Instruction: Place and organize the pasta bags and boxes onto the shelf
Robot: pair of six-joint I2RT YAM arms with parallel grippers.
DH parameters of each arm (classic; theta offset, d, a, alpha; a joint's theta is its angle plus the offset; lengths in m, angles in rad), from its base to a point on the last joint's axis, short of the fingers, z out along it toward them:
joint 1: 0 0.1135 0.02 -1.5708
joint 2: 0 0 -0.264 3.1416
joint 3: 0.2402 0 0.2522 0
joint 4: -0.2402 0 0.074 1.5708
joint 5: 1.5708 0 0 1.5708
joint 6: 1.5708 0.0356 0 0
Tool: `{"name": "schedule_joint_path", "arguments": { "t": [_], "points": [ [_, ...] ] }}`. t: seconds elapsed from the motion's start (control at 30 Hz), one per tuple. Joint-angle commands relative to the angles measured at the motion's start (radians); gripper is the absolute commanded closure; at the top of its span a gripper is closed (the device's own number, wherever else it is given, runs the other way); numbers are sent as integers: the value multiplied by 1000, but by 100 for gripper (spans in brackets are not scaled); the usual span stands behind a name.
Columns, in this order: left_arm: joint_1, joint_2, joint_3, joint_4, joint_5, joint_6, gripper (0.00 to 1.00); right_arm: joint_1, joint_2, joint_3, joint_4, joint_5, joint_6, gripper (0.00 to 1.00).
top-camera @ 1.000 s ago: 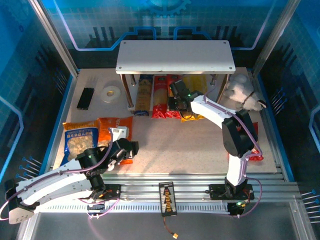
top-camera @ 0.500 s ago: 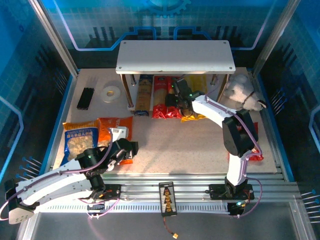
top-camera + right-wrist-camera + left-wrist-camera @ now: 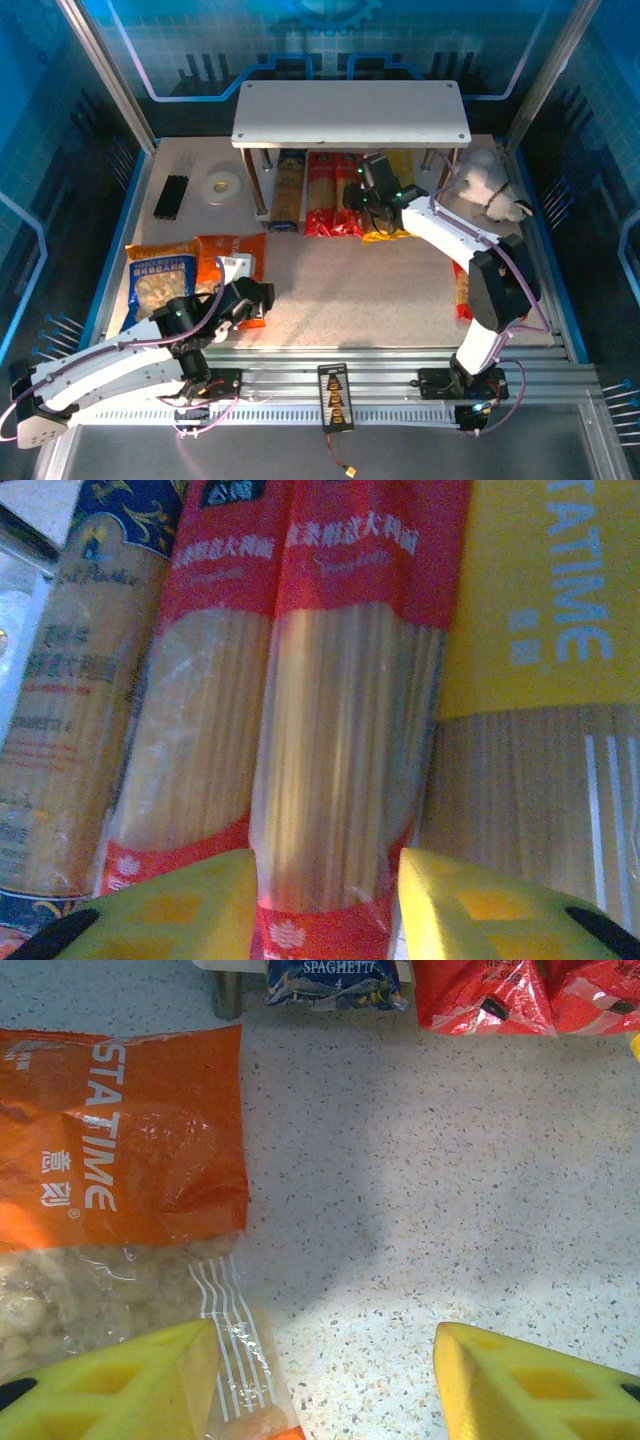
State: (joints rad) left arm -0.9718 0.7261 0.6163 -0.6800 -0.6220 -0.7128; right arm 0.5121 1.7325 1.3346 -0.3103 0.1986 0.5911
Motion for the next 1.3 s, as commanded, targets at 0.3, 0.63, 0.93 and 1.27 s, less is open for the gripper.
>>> {"name": "schedule_joint_path", "arguments": {
  "t": [0.3, 0.63, 0.93, 1.27],
  "points": [
    [-4, 9, 15, -1, -51, -32, 42, 14, -401, -307, -51, 48, -61, 58],
    [-4, 167, 43, 93, -24, -4, 41, -138, -788, -358, -543, 115, -117, 40],
    [-4, 34, -8, -159, -116, -195, 43, 133, -807, -612, -323, -436, 93, 40],
    [-4, -172, 44, -131, -143, -111, 45, 587, -393, -537, 130, -399, 270, 37]
  ]
}}
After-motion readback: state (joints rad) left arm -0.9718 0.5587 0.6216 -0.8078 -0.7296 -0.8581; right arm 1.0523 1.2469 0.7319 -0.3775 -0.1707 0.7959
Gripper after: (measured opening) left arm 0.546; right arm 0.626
